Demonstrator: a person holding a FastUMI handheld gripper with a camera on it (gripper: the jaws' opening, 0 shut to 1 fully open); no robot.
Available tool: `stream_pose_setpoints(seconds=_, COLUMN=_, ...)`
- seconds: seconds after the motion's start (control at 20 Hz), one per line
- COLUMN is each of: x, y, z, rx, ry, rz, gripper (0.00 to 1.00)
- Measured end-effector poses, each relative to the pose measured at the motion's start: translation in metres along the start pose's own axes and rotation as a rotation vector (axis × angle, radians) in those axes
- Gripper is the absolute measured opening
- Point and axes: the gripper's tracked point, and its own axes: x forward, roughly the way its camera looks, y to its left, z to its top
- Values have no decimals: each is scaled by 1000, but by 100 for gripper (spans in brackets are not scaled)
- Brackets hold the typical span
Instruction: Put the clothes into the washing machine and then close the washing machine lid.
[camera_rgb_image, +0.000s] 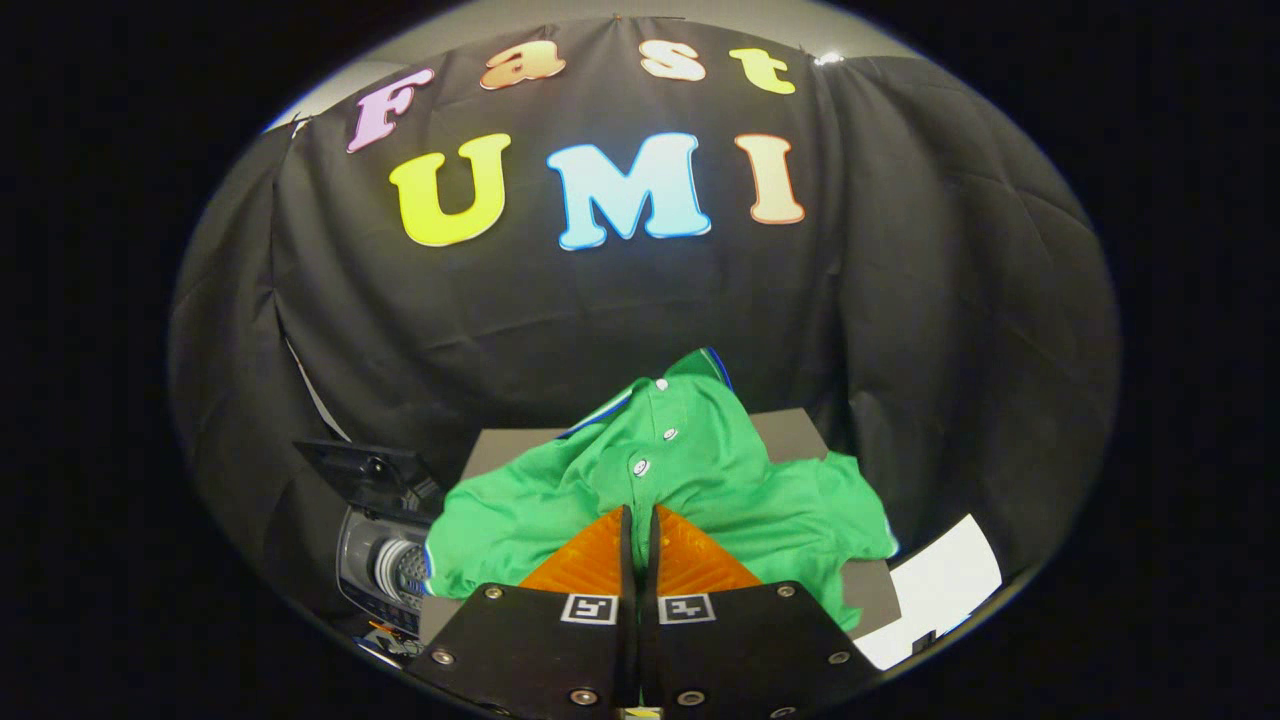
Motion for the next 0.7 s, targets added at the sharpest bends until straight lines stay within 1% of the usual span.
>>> stream_pose_setpoints(seconds=0.1, x=-14, y=10, z=14, rx=-34, ry=-29, rz=2, gripper=1)
stream_pose_setpoints(seconds=0.4, x=-43, y=33, z=38, rx=-56, ry=-75, rz=10, gripper=1)
stream_pose_setpoints(seconds=0.55, x=-49, y=46, z=34, rx=-87, ry=-76, rz=21, gripper=1)
stream_pose_setpoints(seconds=0.7, x=-54, y=68, z=31, rx=-107, ry=-71, rz=52, gripper=0)
